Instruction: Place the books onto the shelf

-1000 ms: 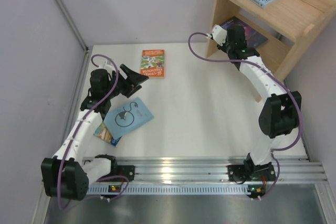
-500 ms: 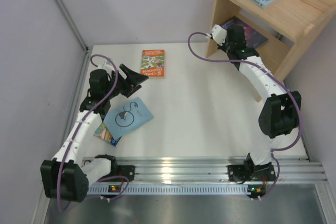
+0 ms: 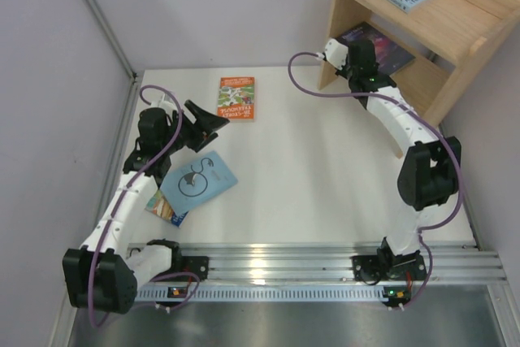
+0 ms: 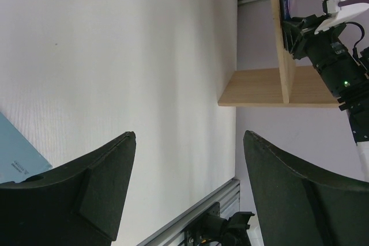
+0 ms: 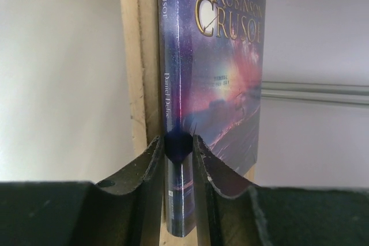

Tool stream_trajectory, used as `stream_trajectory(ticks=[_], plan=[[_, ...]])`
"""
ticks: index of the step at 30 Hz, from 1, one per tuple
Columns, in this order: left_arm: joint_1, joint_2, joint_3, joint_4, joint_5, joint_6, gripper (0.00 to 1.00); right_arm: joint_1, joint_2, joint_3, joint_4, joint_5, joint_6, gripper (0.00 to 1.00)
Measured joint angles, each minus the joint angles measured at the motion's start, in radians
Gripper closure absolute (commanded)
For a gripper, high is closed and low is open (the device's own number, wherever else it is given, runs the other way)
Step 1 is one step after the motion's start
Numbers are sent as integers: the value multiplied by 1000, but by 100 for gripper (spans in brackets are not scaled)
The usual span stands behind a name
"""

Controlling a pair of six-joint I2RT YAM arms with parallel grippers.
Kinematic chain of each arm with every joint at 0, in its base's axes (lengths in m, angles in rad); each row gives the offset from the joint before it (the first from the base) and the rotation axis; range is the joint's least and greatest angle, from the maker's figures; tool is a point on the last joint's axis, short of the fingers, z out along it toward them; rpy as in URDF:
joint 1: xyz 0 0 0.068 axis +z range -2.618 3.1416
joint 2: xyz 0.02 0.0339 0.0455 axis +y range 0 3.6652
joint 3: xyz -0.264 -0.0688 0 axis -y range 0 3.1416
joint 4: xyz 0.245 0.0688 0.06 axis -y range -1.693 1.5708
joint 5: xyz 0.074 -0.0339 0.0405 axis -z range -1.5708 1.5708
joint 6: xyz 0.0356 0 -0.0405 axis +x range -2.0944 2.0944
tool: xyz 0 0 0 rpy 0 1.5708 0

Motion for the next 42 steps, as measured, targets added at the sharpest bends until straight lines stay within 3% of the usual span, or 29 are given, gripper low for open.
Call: stream_trajectory(ticks=[16, 29, 32, 38, 42], plan=[[0, -5, 0, -7, 0, 0, 20, -1, 16, -2, 33, 33, -33, 73], [0, -14, 0, -26, -24, 26, 18, 19, 8, -1, 43, 65, -12, 54], [0, -26, 2, -43, -47, 48, 17, 57, -11, -2, 10, 79, 17, 45], [23, 3, 90, -190, -152, 165, 16, 225, -117, -24, -77, 74, 206, 24], [68, 5, 112, -240, -195, 206, 15, 373, -180, -21, -128, 19, 489, 16]])
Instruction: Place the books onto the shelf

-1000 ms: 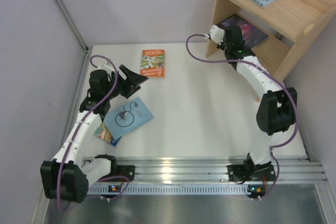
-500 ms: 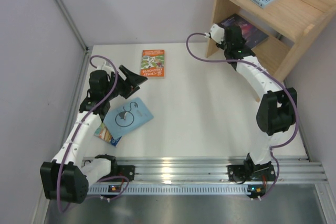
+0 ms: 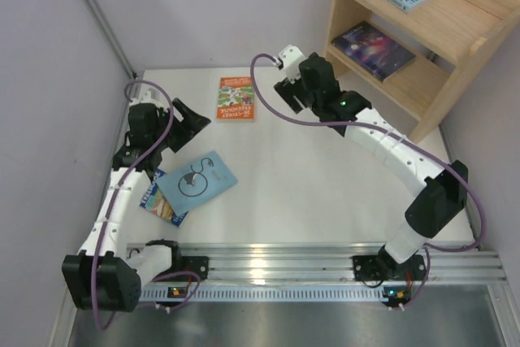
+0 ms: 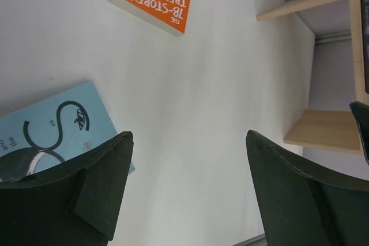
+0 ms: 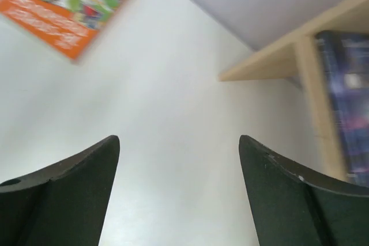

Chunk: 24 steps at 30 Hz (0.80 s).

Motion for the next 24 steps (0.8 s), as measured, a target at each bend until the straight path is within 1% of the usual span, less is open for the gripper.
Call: stream_trajectory(ticks=[2, 4, 8, 11, 13, 15, 18, 21, 24], plan=[[21, -8, -5, -18, -18, 3, 15, 47, -3, -2, -9, -43, 187, 14], [48, -23, -21, -27, -28, 3, 16, 66, -3, -40, 2, -101, 423, 13], [93, -42, -68, -52, -48, -1, 17, 74, 17, -225, 113, -224, 887, 14], [116, -49, -119, -76, -67, -10, 16, 98, 76, -344, 201, -289, 1161, 15], [129, -58, -146, -93, -88, -16, 15, 130, 108, -444, 289, -315, 1347, 15], [140, -70, -167, -109, -107, -19, 15, 174, 126, -523, 357, -331, 1494, 15], [154, -72, -170, -129, -120, -20, 15, 272, 156, -607, 485, -332, 1725, 15], [164, -72, -169, -141, -134, -19, 15, 365, 193, -638, 601, -311, 1898, 16], [167, -82, -169, -162, -158, -15, 14, 422, 230, -635, 679, -275, 1997, 17]])
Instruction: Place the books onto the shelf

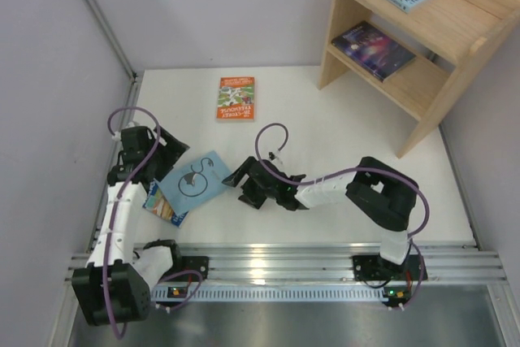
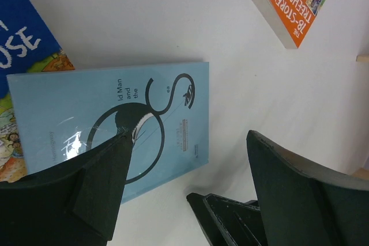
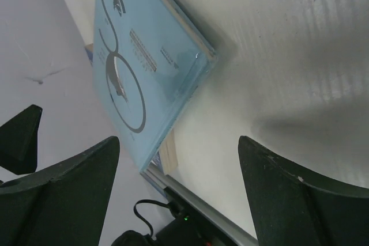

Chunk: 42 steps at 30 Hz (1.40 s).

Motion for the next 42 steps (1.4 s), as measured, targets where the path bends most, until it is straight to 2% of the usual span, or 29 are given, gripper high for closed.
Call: stream_trajectory(ticks=[10, 13, 15, 16, 18, 19, 22, 23, 28, 32, 37, 42], plan=[[4, -37, 35, -36, -39, 29, 15, 81, 117, 74, 71, 148, 225, 20], [4, -38, 40, -39, -29, 44, 15, 92, 171, 90, 146, 169, 268, 22], [5, -38, 42, -39, -16, 54, 15, 95, 203, 101, 200, 177, 283, 28], [5, -39, 42, -39, -10, 61, 15, 95, 217, 105, 226, 183, 283, 32], [5, -43, 42, -40, -2, 71, 16, 96, 241, 106, 272, 205, 274, 48], [5, -47, 42, -40, 3, 74, 16, 96, 249, 105, 290, 218, 264, 60], [5, -58, 42, -39, 28, 86, 16, 95, 272, 74, 376, 257, 232, 83], [5, -61, 42, -39, 41, 92, 16, 93, 272, 43, 425, 273, 211, 99], [6, -60, 38, -31, 127, 118, 16, 58, 245, -128, 680, 300, 121, 100], [5, -26, 18, -8, 218, 124, 18, -20, 165, -278, 796, 237, 10, 100], [-23, 31, -7, 2, 281, 133, 18, -146, -2, -416, 837, 92, -170, 100], [-122, 74, -23, 35, 306, 121, 17, -220, -169, -492, 806, -1, -291, 100]])
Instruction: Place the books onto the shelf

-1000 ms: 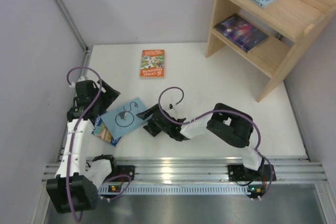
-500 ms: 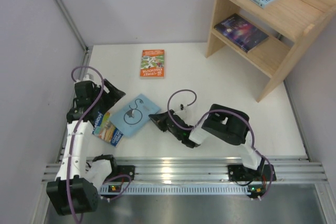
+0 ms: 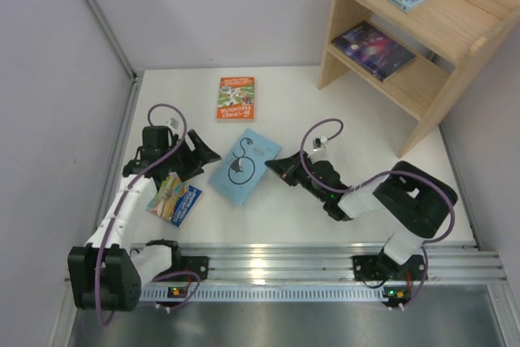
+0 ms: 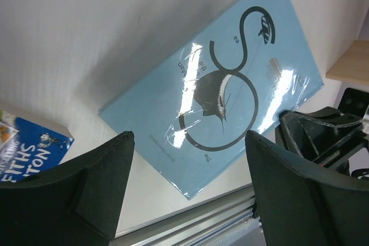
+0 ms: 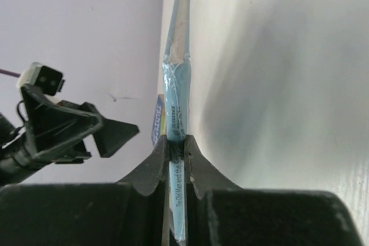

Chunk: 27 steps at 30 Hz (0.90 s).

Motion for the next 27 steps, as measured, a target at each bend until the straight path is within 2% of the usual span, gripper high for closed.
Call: stream_trajectory(ticks=[6, 16, 25, 27], plan=[[-124, 10, -50, 53, -9, -54, 12, -33, -82, -50, -1, -27, 11, 100], [-143, -77, -145, 104, -62, -178, 8, -44, -90, -80, 9, 39, 142, 100], [-175, -114, -299, 377, -4, -333, 6, -36, -135, -86, 53, 94, 229, 100], [-194, -114, -313, 451, 4, -372, 9, -27, -135, -86, 68, 104, 251, 100]])
